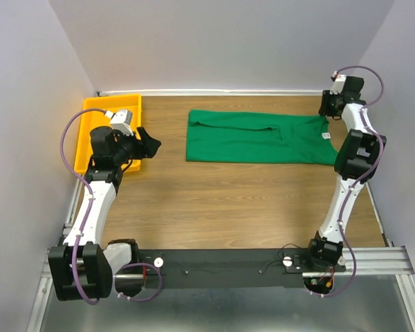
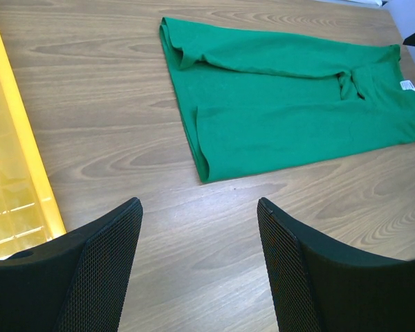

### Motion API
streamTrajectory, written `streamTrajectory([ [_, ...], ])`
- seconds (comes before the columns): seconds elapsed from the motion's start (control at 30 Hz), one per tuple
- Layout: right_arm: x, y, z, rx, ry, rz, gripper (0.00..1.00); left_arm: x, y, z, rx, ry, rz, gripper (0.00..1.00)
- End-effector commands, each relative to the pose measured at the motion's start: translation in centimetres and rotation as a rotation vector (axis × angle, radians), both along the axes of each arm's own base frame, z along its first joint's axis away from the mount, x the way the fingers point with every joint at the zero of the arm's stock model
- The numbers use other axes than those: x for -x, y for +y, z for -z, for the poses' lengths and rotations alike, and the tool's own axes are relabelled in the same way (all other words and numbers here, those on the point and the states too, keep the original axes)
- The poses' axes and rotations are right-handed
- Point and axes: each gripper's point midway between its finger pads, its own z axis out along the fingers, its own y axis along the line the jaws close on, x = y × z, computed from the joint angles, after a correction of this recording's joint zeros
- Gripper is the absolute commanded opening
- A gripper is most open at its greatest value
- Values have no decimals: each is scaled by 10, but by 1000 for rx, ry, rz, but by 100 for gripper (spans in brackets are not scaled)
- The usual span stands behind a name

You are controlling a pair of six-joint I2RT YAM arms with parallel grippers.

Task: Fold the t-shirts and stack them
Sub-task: Fold the tshirt

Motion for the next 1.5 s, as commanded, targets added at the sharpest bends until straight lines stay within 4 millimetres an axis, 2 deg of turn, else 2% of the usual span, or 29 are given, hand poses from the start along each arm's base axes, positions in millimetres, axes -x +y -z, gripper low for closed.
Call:
streamTrajectory([
  [0.0,0,16,-43,235,-40,-55,55,-1,6,-12,-21,-45,-27,75],
  [0.13,14,47,-75,313,-85,-117,68,3,18,-32,-69,-100,-86,75],
  [0.17,23,63,-82,318,-91,-151,72,6,24,-43,-87,-132,-119,75],
  [0.2,27,79,-88,306,-106,-204,83,9,27,-47,-108,-146,-130,75],
  [0.27,43,116,-87,282,-113,-334,100,13,32,-54,-131,-173,-155,75],
  [0.3,69,154,-86,289,-113,-472,100,18,36,-62,-141,-203,-179,75],
  [0.37,116,229,-88,180,-175,-818,100,23,37,-67,-145,-228,-186,76],
  [0.4,149,268,-108,219,-284,-1032,100,28,38,-76,-150,-258,-195,76],
  [0.43,202,303,-87,88,-315,-1232,100,30,39,-81,-154,-276,-201,76],
  [0.47,231,320,-81,66,-358,-1345,100,36,41,-90,-158,-310,-218,79],
  [0.5,257,353,-91,123,-457,-1487,100,38,47,-91,-166,-319,-255,82],
  [0.53,274,367,-73,127,-414,-1520,99,40,50,-94,-167,-329,-271,84],
  [0.57,282,383,-67,157,-391,-1552,97,42,51,-97,-166,-340,-280,85],
  [0.6,304,416,-59,169,-355,-1621,92,46,52,-100,-165,-355,-289,85],
  [0.63,293,422,-45,255,-291,-1579,80,47,53,-100,-168,-355,-295,85],
  [0.7,286,443,-28,330,-204,-1493,65,49,55,-100,-171,-349,-310,85],
  [0.73,281,448,-9,348,-148,-1471,63,49,57,-100,-174,-349,-317,85],
  [0.77,275,452,-5,370,-137,-1438,62,49,57,-100,-173,-347,-319,85],
  [0.8,265,463,-11,378,-168,-1397,62,50,57,-101,-173,-351,-321,85],
  [0.87,251,464,0,433,-155,-1340,62,51,57,-101,-173,-355,-319,85],
  [0.9,245,472,-2,443,-171,-1320,63,51,55,-102,-171,-358,-312,85],
  [0.93,238,472,-2,470,-169,-1292,63,52,56,-102,-170,-359,-314,85],
  [0.97,235,475,8,480,-152,-1279,63,52,55,-103,-171,-363,-312,85],
  [1.0,224,478,4,504,-164,-1246,63,52,55,-103,-168,-363,-310,85],
  [1.13,207,483,18,532,-141,-1196,62,54,54,-104,-166,-369,-307,85],
  [1.3,202,488,37,534,-110,-1202,57,55,53,-105,-165,-374,-303,85],
  [1.47,209,491,56,511,-73,-1231,47,56,53,-106,-163,-379,-304,85],
])
